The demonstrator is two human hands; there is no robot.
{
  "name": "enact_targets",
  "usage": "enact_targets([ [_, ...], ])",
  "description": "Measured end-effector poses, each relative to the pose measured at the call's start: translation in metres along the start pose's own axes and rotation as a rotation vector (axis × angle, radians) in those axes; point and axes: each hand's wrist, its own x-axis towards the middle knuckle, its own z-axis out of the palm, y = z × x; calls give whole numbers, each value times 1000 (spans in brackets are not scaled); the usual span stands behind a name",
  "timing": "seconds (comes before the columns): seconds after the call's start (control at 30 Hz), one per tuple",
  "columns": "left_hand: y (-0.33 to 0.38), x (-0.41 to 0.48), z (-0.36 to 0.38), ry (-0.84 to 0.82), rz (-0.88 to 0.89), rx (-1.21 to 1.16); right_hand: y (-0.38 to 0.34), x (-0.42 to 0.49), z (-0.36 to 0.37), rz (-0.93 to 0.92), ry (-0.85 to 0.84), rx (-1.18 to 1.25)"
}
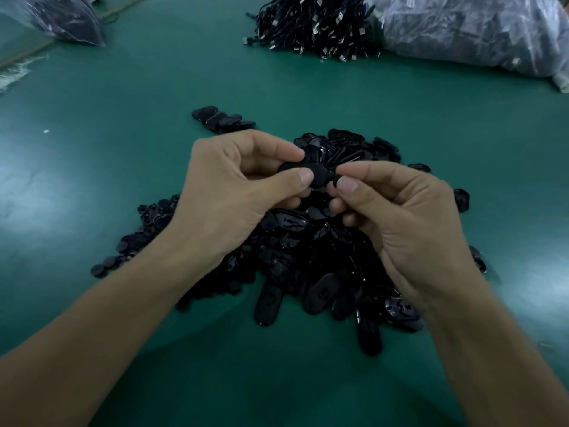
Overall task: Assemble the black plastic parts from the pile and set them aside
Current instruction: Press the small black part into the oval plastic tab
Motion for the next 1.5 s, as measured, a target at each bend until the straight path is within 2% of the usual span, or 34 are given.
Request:
enact_targets([
  [0.23, 3, -2, 0, -57, -31, -55, 1, 0, -1, -4, 11, -11],
  [0.57, 3, 1, -1, -30, -27, -37, 0, -2, 2, -73, -32, -46],
  [0.93, 5, 0, -2, -151, -137, -126, 1, -2, 3, -165, -18, -333],
  [1.5, 1, 0, -4, -236, -177, -185, 0, -4, 6, -221, -36, -319],
])
